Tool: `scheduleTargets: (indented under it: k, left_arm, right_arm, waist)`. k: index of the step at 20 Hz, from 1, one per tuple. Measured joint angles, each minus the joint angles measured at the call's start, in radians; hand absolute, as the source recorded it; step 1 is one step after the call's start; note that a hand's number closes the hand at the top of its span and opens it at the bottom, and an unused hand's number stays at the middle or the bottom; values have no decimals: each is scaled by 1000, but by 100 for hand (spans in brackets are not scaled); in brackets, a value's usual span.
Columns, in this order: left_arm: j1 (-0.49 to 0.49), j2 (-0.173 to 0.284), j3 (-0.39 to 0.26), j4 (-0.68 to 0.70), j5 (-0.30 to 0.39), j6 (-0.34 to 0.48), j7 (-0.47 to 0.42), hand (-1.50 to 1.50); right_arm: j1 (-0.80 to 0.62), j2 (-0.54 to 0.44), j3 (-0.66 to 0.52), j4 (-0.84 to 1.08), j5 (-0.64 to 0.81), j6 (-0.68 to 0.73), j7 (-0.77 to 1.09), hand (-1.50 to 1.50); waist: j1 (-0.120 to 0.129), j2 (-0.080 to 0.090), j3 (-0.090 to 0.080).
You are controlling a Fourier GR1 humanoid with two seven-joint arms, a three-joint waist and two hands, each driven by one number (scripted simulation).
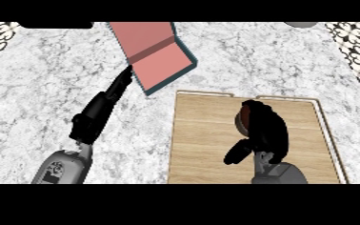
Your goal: Pick the cupcake from the tray and place it in the cardboard box
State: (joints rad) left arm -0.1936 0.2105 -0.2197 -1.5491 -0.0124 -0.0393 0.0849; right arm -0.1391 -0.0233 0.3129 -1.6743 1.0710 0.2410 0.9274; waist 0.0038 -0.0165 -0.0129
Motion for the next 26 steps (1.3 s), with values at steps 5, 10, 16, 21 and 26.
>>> scheduleTargets:
  k: [5, 10, 16, 21, 26]
  left_arm:
    - [-12, -9, 17, 26, -8, -16, -12, 0]
    - [-17, -14, 3, 3, -13, -31, 0, 0]
    - [-36, -39, -22, 29, -24, -33, -11, 0]
    - [-31, -34, 3, 26, -23, -29, -2, 0]
    - [-16, -19, 37, 31, -14, -48, -9, 0]
  right_arm:
    - [-12, -15, -6, 35, 16, -19, -33, 150]
    - [-95, -44, 115, 54, 20, 42, -188, 150]
    - [-263, -41, 347, 91, -3, 97, -512, 150]
    - [-381, -34, 361, 131, 1, 20, -700, 150]
    - [-404, -30, 323, 14, -37, 49, -769, 150]
  waist:
    - [-2, 1, 2]
    - [27, 7, 3]
    - [68, 25, 9]
    - [31, 21, 12]
    - [6, 17, 13]
